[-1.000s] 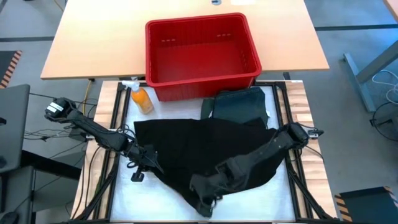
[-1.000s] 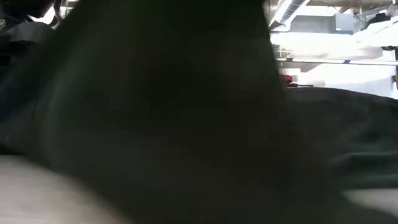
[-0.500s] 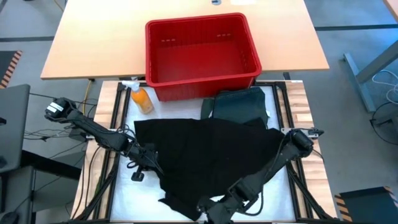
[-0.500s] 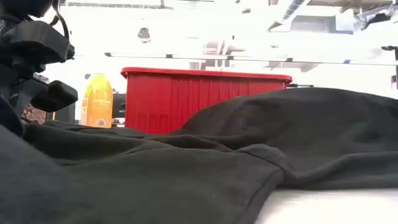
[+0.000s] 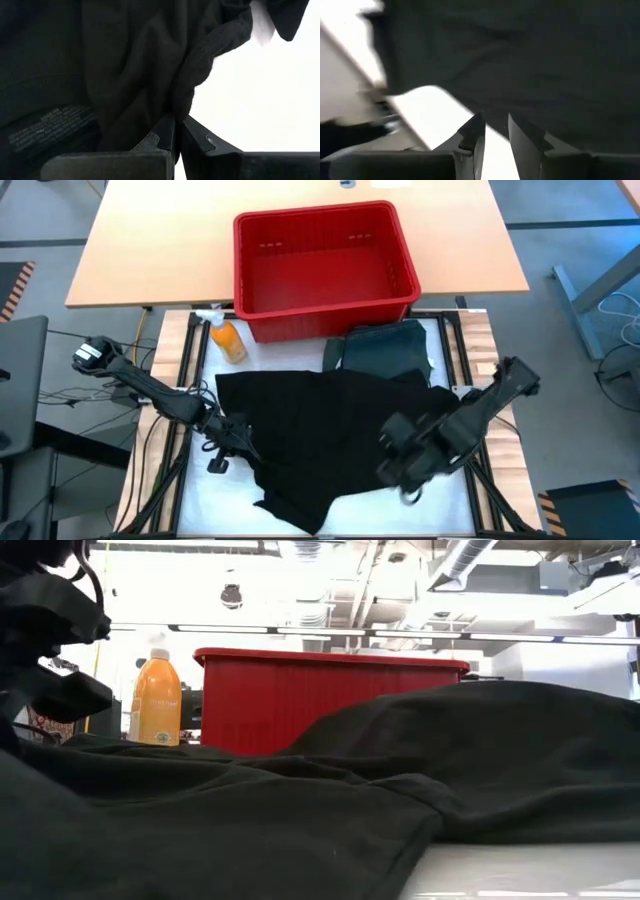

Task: Fold Laundry from Bin
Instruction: Fold the black shirt from the red laundry bin

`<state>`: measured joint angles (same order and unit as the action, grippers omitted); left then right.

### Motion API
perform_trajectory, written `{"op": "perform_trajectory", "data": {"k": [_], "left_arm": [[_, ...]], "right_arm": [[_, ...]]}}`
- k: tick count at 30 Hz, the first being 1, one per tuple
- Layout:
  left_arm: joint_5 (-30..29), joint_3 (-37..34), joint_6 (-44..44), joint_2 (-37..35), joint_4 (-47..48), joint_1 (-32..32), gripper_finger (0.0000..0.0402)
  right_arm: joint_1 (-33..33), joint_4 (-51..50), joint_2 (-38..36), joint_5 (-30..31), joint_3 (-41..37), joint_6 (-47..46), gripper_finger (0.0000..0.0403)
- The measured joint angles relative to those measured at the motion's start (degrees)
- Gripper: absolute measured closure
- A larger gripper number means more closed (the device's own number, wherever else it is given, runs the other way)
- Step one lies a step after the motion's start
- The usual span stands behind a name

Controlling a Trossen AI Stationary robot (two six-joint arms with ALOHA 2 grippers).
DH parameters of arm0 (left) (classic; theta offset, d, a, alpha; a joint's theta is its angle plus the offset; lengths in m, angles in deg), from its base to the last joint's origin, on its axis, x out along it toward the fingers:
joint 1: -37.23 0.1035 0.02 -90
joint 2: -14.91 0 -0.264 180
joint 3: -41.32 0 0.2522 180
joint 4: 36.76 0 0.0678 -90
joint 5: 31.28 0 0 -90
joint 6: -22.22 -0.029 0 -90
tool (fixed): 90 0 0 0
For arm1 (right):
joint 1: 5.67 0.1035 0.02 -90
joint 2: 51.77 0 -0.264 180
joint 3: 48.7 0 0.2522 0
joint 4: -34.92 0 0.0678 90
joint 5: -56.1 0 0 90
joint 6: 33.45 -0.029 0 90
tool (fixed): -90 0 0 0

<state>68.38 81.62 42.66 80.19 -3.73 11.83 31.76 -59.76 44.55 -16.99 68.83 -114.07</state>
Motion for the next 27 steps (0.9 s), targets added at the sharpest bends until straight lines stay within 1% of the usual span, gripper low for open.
{"op": "perform_trajectory", "data": {"k": [2, 3, 6, 10, 13, 15, 18, 22, 23, 25, 27], "left_arm": [[-1.19, 0.02, 1.06, -0.95, -0.02, -1.08, 0.0402], [-2.15, 0.02, 1.76, -1.77, 0.16, -1.84, 0.0402], [-6.12, 0.04, 4.38, -5.35, 1.69, -4.24, 0.0401], [-10.27, 0.04, 11.29, -11.40, 6.73, -7.89, 0.0402], [-12.03, 0.07, 20.10, -15.86, 12.30, -11.18, 0.0401], [-12.05, 0.07, 26.53, -18.63, 14.94, -13.83, 0.0401], [-8.90, 0.07, 35.42, -21.97, 17.95, -17.11, 0.0401], [-0.45, 0.07, 45.51, -24.04, 20.31, -19.76, 0.0402], [2.31, 0.07, 47.68, -24.12, 20.95, -20.32, 0.0401], [7.63, 0.07, 51.24, -24.04, 22.39, -21.40, 0.0401], [11.31, 0.07, 53.42, -23.92, 23.29, -22.34, 0.0402]], "right_arm": [[-1.12, -8.36, -2.68, 0.56, -0.02, -2.09, 0.0289], [-1.93, -9.19, -4.12, 0.58, -0.55, -2.04, 0.0289], [-5.31, -4.27, -10.31, -0.04, -6.83, 3.60, 0.0289], [-10.35, 0.59, -17.30, -4.86, -19.92, 8.71, 0.0289], [-13.87, 5.30, -22.33, -10.61, -31.36, 10.05, 0.0289], [-15.44, 7.44, -25.23, -13.59, -38.00, 9.47, 0.0289], [-16.72, 7.47, -28.56, -15.39, -45.92, 2.60, 0.0289], [-14.33, 9.74, -31.25, -15.71, -52.23, -10.04, 0.0289], [-13.34, 11.45, -31.41, -15.62, -53.57, -11.90, 0.0289], [-11.59, 17.23, -31.46, -15.39, -56.36, -12.76, 0.0289], [-10.48, 23.75, -30.62, -14.97, -59.14, -12.71, 0.0289]]}}
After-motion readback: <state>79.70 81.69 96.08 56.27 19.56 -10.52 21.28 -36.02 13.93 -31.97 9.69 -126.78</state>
